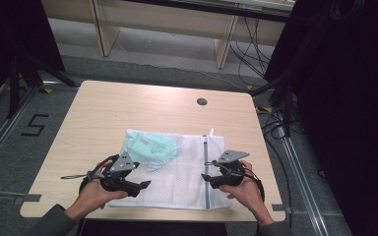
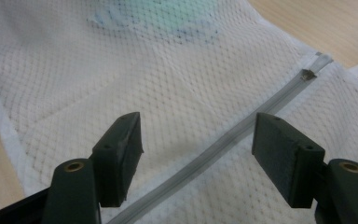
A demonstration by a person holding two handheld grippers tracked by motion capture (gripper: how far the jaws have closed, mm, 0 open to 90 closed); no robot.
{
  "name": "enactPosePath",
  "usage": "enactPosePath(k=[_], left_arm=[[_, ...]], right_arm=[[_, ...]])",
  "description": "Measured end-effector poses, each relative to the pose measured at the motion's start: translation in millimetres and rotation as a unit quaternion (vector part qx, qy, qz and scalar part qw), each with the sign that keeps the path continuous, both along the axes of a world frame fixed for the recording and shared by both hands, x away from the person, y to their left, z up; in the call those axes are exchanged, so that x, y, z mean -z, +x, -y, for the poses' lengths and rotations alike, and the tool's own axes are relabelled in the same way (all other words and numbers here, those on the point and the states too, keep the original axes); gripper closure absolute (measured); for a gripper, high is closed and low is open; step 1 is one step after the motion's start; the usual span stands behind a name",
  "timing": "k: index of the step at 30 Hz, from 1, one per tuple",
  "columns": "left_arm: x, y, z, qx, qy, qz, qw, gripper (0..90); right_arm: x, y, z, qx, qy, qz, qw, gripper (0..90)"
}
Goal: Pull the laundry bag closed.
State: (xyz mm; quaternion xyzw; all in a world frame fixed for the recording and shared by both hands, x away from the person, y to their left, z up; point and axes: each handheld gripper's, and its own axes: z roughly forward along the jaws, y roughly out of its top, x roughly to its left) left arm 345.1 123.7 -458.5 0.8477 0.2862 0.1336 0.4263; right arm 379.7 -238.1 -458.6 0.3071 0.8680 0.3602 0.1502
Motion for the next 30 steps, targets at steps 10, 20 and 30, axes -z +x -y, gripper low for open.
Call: enactPosePath(k=[10, 20, 30], left_arm=[[1.2, -7.6, -11.5, -0.003, 0.000, -0.010, 0.9999, 25.2], [4.7, -19.1, -19.0, -0.009, 0.011, -0.016, 0.9998, 24.5], [5.3, -23.8, -23.0, -0.007, 0.017, -0.013, 0.9998, 24.5]], right_arm=[[4.0, -21.0, 7.4, 0.006, -0.003, -0.023, 0.9997, 32.0], [11.1, -37.6, 16.2, 0.012, -0.016, -0.030, 0.9994, 29.6], [12.1, -48.7, 19.0, 0.019, -0.028, -0.045, 0.9984, 27.6]])
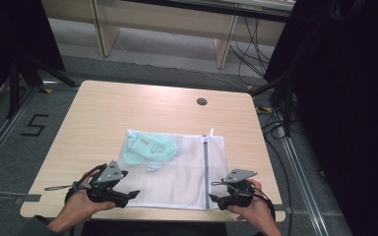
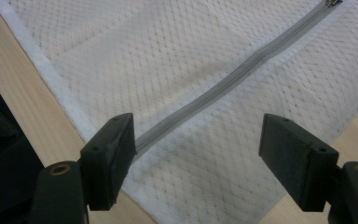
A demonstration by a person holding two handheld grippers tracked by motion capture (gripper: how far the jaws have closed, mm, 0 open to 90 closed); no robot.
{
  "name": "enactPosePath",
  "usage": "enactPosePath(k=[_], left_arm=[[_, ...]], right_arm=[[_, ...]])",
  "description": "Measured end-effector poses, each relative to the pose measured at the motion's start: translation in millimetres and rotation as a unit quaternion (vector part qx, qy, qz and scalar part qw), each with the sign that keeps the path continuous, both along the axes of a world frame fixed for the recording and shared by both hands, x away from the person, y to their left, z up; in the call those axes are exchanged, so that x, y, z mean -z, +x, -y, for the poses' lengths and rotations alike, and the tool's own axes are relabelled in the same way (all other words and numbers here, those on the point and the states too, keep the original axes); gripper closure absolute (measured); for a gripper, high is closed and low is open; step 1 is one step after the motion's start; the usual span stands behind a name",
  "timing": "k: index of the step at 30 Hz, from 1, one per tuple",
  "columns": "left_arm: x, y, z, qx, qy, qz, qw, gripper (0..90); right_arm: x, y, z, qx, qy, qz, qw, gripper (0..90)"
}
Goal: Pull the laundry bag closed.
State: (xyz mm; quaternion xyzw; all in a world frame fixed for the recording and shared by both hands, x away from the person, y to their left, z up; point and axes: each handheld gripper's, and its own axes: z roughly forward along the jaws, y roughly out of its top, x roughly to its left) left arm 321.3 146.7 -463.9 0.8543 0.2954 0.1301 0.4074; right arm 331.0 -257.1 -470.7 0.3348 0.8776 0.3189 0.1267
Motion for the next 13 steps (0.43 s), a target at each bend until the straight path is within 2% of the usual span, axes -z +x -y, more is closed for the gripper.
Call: enactPosePath(k=[12, 13], left_arm=[[-0.3, 1.6, 0.1, 0.005, 0.003, 0.003, 1.0000, 24.5], [0.3, 1.1, 0.6, -0.004, -0.003, -0.004, 1.0000, 24.5]], right_arm=[[0.8, 1.2, 0.0, 0.005, -0.002, 0.001, 1.0000, 26.9], [1.2, 0.2, -0.8, 0.009, 0.001, -0.003, 1.0000, 26.9]])
